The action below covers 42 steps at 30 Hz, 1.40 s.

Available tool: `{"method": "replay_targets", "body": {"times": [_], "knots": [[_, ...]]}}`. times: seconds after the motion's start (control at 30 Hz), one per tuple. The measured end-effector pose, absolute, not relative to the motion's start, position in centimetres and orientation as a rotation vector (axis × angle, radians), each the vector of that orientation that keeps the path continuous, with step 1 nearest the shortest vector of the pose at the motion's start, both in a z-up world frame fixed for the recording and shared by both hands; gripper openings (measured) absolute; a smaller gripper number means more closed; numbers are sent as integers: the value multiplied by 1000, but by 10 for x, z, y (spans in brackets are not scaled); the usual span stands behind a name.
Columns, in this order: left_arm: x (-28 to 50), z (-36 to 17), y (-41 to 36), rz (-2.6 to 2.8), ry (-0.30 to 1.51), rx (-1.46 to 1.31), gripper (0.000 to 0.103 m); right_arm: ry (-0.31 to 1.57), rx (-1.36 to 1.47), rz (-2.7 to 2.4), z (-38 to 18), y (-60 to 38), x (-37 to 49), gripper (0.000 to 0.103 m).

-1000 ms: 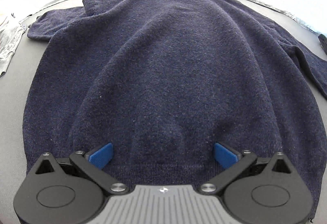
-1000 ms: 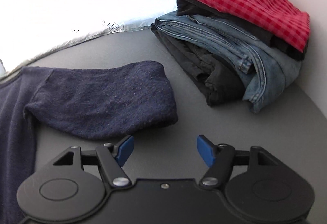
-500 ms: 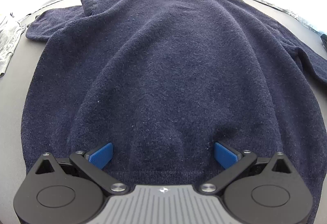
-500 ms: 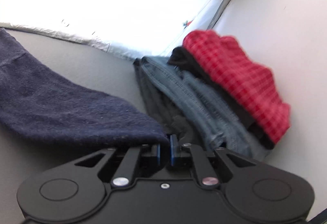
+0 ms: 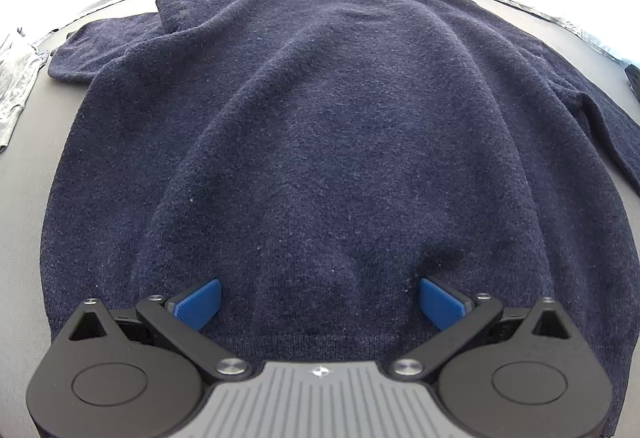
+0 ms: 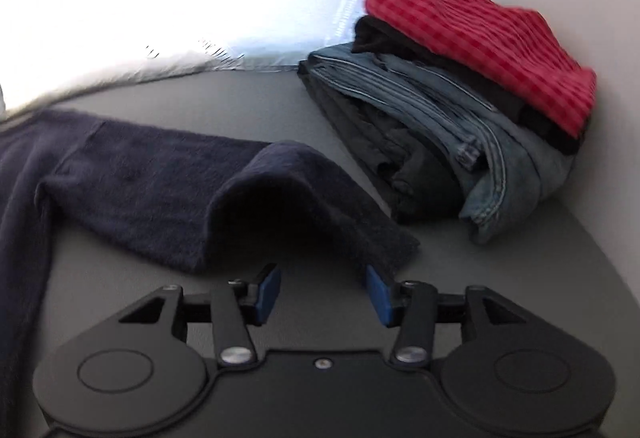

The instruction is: Fold clothes

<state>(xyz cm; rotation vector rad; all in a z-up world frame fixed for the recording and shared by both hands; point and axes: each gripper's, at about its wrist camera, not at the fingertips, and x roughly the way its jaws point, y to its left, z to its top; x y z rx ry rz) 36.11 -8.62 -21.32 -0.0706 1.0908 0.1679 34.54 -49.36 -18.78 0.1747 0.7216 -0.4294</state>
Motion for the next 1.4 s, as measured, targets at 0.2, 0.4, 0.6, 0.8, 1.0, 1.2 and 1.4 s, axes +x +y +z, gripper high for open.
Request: {"method": "replay_targets", "body": {"times": [0.2,0.4,0.6,0.8,1.0,1.2,1.4], "knots": [[360,-213,-88,165,1090,-69,103,655,552,-622,-195,-555,334,60],[358,-214,-89,167,1086,-69,103,701,629,-609,-217,-568,364,68],[361,-217,-88,176,1079,-74,103,789,398,-545,-228,-532,397,89],[360,-218,-89,179,1077,-74,103,790,198,-437,-227,-506,398,27],[361,-218,-87,170,1078,-70,103,806,73,-551,-226,-528,393,18],[363,-218,-86,143,1079,-60,103,849,-60,-630,-221,-532,394,26],[340,-194,-62,232,961,-97,103,832,24,-515,-201,-495,359,45]]}}
